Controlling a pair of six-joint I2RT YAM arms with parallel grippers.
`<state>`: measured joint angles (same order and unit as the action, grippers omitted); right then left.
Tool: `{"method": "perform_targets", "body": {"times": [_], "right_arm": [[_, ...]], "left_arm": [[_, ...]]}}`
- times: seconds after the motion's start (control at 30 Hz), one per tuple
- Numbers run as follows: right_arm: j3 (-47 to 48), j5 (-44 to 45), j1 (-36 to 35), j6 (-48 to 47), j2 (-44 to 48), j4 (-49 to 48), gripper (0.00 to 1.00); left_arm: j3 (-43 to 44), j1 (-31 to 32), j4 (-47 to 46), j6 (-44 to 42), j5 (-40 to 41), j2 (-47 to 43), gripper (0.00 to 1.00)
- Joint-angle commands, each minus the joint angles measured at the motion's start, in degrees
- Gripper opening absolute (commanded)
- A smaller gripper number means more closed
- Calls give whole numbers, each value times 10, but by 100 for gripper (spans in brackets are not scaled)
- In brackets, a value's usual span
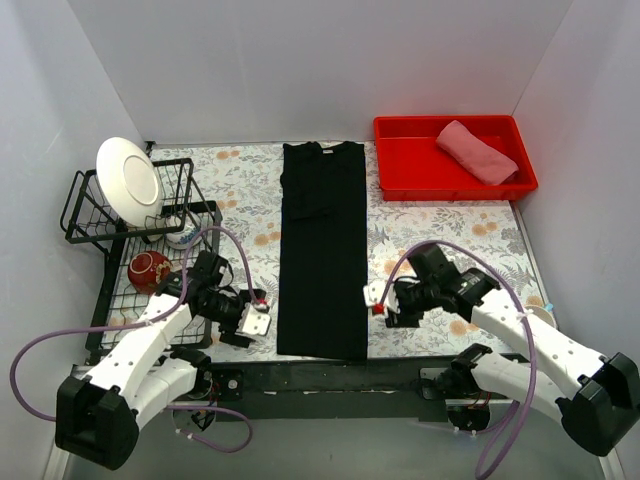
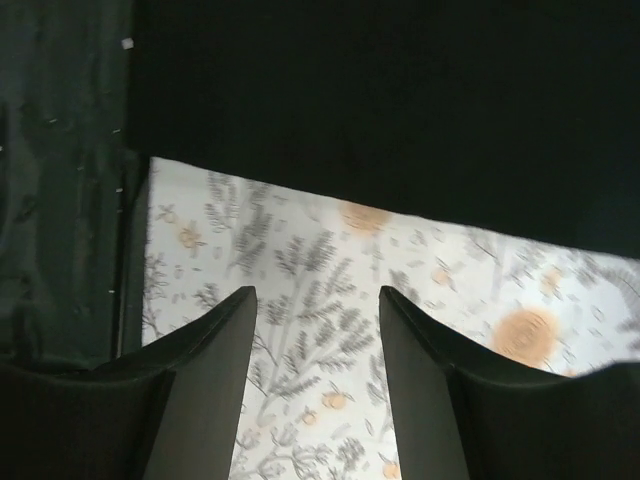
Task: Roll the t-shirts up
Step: Roll the T-shirt to the center of the board.
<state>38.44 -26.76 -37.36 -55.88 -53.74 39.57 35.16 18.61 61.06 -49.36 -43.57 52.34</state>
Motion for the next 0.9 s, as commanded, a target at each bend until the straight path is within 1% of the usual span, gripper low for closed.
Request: {"method": "perform_targets", "body": {"times": [0.0,0.07,0.1,0.13,0.23,0.27,0.3,0.33,0.43,0.57,0.63,0.73,0.87], "right_arm": [[-58,-8,-53,-76,5,-48,60],[-76,-8,-63,-98,5,-75,60],[-91,-11,-72,-109,6,-81,60],[-99,-16,-75,-126,7,-89,59],[-137,-20,-91,-140,19,-136,59],[-144,-21,-97,-143,23,-158,59],[-151,-22,-109,-146,24,-166,59],[-159,-26,-115,-151,24,-172,59],[-178,-24,-140,-159,23,-200,59],[-194,-14,-171,-149,21,-253,59],[-197,-5,-189,-137,16,-276,59],[-198,0,-206,-129,7,-291,59],[-206,7,-223,-129,-6,-309,59]], "left_arm": [[-47,2,-58,-167,-71,12,66],[-66,3,-74,-182,-92,25,54],[-70,2,-71,-223,-104,29,49],[-75,2,-60,-249,-108,34,47],[-105,2,-86,-287,-122,33,49],[-115,3,-122,-290,-123,30,49],[-131,5,-137,-296,-122,30,49],[-135,5,-150,-320,-117,32,49],[-145,5,-158,-343,-119,47,49],[-165,5,-192,-364,-135,51,50],[-176,6,-197,-382,-142,49,50],[-190,8,-173,-443,-146,49,47],[-214,12,-172,-492,-149,62,46]]}}
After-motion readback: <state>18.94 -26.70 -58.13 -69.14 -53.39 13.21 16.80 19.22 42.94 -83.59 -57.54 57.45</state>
